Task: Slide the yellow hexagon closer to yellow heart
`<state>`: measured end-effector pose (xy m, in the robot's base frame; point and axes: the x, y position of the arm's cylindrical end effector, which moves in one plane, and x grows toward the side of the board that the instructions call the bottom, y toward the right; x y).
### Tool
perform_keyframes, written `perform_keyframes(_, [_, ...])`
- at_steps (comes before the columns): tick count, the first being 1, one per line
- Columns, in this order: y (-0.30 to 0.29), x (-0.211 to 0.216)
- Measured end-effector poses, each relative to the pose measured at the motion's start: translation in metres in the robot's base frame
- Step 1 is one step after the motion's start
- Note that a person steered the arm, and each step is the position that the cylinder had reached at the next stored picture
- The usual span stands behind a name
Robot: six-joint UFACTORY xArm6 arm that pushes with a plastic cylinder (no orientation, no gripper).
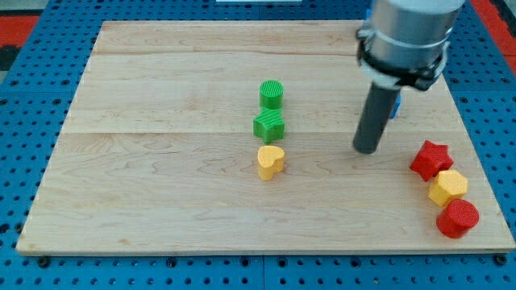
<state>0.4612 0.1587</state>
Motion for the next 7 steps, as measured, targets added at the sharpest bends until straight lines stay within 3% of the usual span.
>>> perform_keyframes(2, [0.125, -0.016])
perform_keyframes(3, [0.147, 0.012])
perform_keyframes(5, [0.131, 0.077])
perform_keyframes(7, [0.095, 0.098])
